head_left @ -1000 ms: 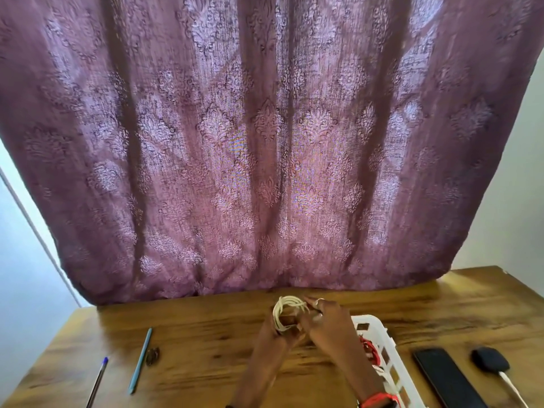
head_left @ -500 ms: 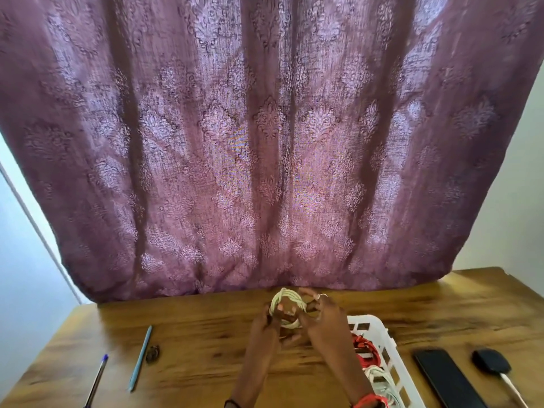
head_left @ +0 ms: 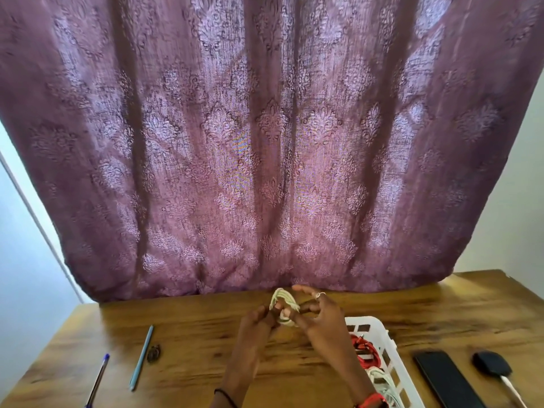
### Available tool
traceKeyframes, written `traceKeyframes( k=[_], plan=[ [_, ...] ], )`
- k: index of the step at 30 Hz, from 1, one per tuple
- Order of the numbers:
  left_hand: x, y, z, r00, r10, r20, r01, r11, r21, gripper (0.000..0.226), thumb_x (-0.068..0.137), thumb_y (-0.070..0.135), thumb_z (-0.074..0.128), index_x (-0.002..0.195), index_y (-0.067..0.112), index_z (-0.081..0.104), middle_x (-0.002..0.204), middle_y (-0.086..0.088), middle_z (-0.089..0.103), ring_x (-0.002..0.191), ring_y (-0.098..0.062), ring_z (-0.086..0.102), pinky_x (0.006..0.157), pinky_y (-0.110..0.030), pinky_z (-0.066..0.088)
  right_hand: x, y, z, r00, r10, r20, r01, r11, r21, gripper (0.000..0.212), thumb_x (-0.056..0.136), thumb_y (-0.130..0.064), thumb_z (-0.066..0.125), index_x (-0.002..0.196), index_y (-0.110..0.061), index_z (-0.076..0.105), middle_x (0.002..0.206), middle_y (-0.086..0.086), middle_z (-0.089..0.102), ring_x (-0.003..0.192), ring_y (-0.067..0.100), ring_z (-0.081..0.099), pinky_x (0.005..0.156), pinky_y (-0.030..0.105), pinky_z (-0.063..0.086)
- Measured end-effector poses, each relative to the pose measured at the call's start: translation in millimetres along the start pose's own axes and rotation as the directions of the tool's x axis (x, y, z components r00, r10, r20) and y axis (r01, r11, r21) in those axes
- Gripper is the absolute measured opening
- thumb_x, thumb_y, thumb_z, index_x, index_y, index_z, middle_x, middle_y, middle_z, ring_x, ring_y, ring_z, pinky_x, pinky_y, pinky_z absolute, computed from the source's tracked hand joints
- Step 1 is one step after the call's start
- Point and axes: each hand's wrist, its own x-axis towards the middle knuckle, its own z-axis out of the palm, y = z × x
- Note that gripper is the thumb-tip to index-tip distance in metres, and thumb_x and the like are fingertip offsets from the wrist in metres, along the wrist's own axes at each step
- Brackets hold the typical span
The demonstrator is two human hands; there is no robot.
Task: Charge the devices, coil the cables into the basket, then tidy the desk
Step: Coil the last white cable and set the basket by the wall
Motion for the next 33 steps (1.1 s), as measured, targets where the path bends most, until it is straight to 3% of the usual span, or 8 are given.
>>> traceKeyframes(
  k=[6, 8, 10, 12, 15, 21, 28, 33],
  plan=[
    [-1.2, 4.0, -4.6, 0.992, -0.07, 0.107, 0.079, 0.993, -0.083, 0.013, 0.088, 0.01, 0.058, 0.089, 0.004, 0.069, 0.08, -0.006, 0.071, 0.069, -0.009, 0.066, 0.067, -0.023, 0.053, -1.1, -2.8, -10.3, 0.992, 0.004, 0.126, -0.037, 0.964, 0.263, 0.033, 0.076, -0.004, 0.073, 0.105, -0.014, 0.062, 0.087, 0.009, 0.075, 0.085, 0.023, 0.07, 0.07, 0.027, 0.055],
    [0.1, 4.8, -6.1, 0.986, -0.085, 0.142, 0.098, 0.992, -0.083, 0.02, 0.086, 0.014, 0.061, 0.098, 0.0, 0.067, 0.087, -0.009, 0.07, 0.077, -0.012, 0.066, 0.077, -0.029, 0.055, -2.5, -3.3, -13.0, 0.989, 0.003, 0.149, -0.048, 0.954, 0.295, 0.029, 0.079, 0.0, 0.068, 0.104, -0.011, 0.06, 0.089, 0.01, 0.074, 0.084, 0.022, 0.069, 0.069, 0.024, 0.054],
    [0.8, 4.7, -5.7, 0.988, -0.087, 0.131, 0.099, 0.991, -0.087, 0.025, 0.086, 0.015, 0.062, 0.103, -0.004, 0.065, 0.088, -0.01, 0.068, 0.077, -0.013, 0.065, 0.076, -0.029, 0.055, -0.8, -2.4, -12.4, 0.987, -0.021, 0.161, -0.016, 0.975, 0.223, 0.029, 0.081, -0.002, 0.067, 0.105, -0.016, 0.058, 0.094, 0.007, 0.073, 0.088, 0.019, 0.068, 0.072, 0.024, 0.055],
    [1.6, 2.3, -4.2, 0.993, -0.075, 0.088, 0.085, 0.99, -0.116, 0.025, 0.086, 0.008, 0.061, 0.104, -0.009, 0.062, 0.086, -0.012, 0.067, 0.069, -0.012, 0.065, 0.064, -0.024, 0.055, 3.6, 1.7, -11.0, 0.99, -0.044, 0.133, 0.044, 0.999, 0.009, 0.034, 0.078, -0.015, 0.073, 0.105, -0.026, 0.056, 0.098, -0.001, 0.07, 0.092, 0.015, 0.065, 0.081, 0.027, 0.054],
    [-2.7, 1.1, 1.7, 0.997, -0.05, 0.066, 0.059, 0.989, -0.133, 0.015, 0.086, 0.002, 0.059, 0.097, -0.005, 0.065, 0.088, -0.013, 0.069, 0.075, -0.013, 0.067, 0.066, -0.021, 0.056, 6.2, 5.6, -9.8, 0.999, -0.043, 0.029, 0.049, 0.975, -0.215, 0.049, 0.07, -0.031, 0.079, 0.112, -0.033, 0.053, 0.092, -0.004, 0.061, 0.085, 0.008, 0.06, 0.077, 0.024, 0.052],
    [-7.0, -2.0, 11.3, 0.998, -0.065, 0.021, 0.068, 0.933, -0.352, 0.01, 0.086, -0.006, 0.055, 0.092, -0.009, 0.062, 0.076, -0.013, 0.07, 0.066, -0.011, 0.068, 0.059, -0.018, 0.056, 3.8, 8.2, -11.7, 0.993, -0.03, -0.118, 0.007, 0.982, -0.19, 0.082, 0.057, -0.045, 0.084, 0.127, -0.035, 0.042, 0.102, -0.009, 0.059, 0.092, 0.008, 0.059, 0.082, 0.029, 0.052],
    [-15.4, -11.4, 26.4, 0.994, -0.107, 0.014, 0.096, 0.818, -0.567, 0.016, 0.086, -0.008, 0.052, 0.098, -0.011, 0.062, 0.085, -0.016, 0.072, 0.071, -0.016, 0.071, 0.065, -0.021, 0.058, -3.3, 14.0, -8.5, 0.992, 0.07, -0.108, -0.071, 0.997, -0.002, 0.028, 0.071, -0.02, 0.078, 0.095, -0.023, 0.064, 0.078, -0.008, 0.072, 0.073, -0.004, 0.066, 0.074, 0.022, 0.054],
    [-27.4, -27.2, 41.8, 0.99, -0.124, 0.062, 0.138, 0.825, -0.548, 0.018, 0.089, -0.002, 0.053, 0.104, -0.002, 0.062, 0.094, -0.014, 0.072, 0.079, -0.018, 0.07, 0.07, -0.024, 0.057, -8.5, 19.9, -15.6, 0.982, 0.11, -0.153, -0.111, 0.994, 0.005, 0.02, 0.075, -0.029, 0.075, 0.089, -0.03, 0.061, 0.079, -0.012, 0.068, 0.075, -0.001, 0.063, 0.067, 0.018, 0.049]
  ],
)
